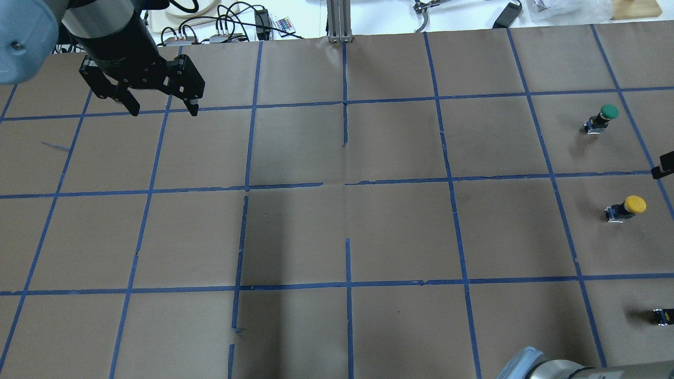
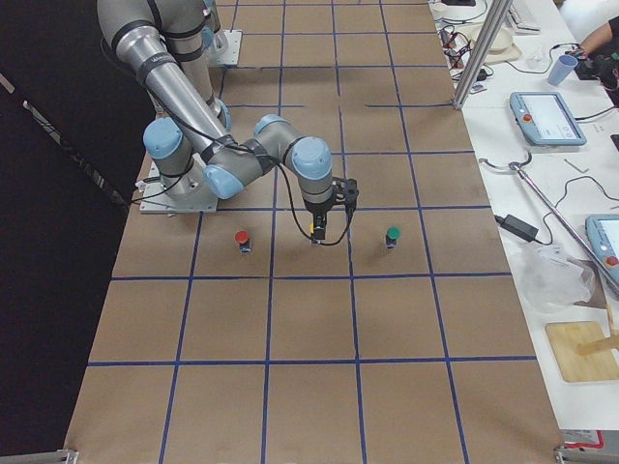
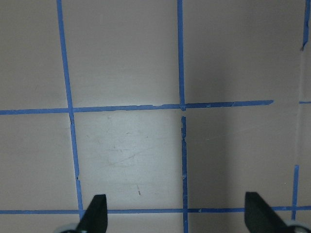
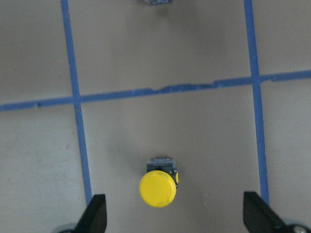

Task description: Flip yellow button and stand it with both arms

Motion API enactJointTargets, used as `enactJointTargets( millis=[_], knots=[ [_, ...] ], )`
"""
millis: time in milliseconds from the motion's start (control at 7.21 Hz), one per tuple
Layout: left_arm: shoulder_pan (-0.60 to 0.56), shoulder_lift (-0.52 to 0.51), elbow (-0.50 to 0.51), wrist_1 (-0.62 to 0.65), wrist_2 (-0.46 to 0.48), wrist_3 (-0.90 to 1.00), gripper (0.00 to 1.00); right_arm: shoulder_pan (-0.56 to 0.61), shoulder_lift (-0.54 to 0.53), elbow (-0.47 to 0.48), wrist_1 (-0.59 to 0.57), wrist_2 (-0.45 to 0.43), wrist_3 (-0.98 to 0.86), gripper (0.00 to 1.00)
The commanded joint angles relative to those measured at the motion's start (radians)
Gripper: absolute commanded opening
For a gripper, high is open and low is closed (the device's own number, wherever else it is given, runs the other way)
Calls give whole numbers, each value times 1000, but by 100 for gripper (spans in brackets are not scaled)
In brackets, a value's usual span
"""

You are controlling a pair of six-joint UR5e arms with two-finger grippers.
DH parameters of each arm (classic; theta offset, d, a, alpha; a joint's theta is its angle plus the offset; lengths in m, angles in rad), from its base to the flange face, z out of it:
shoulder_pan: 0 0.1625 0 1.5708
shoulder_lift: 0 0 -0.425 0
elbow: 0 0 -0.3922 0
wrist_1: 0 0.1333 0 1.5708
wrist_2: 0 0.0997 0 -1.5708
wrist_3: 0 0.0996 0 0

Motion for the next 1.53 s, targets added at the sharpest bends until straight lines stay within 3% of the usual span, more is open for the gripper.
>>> enactJointTargets(
  millis=[0, 139, 416, 832, 971, 1387],
  knots=[
    [1, 0, -2, 1, 1, 1, 100, 171, -9, -202, 230, -106, 183, 99],
    [1, 0, -2, 1, 1, 1, 100, 277, -37, -251, 297, -133, 230, 99],
    [1, 0, -3, 1, 1, 2, 100, 461, -139, -260, 380, -125, 513, 100],
    [1, 0, -8, 1, 1, 2, 100, 704, -216, -255, 460, -131, 570, 100],
    [1, 0, -7, 1, -1, 2, 100, 732, -224, -243, 469, -128, 676, 99],
    [1, 2, -10, 1, -2, 2, 100, 761, -322, -147, 466, -118, 720, 100]
  ],
)
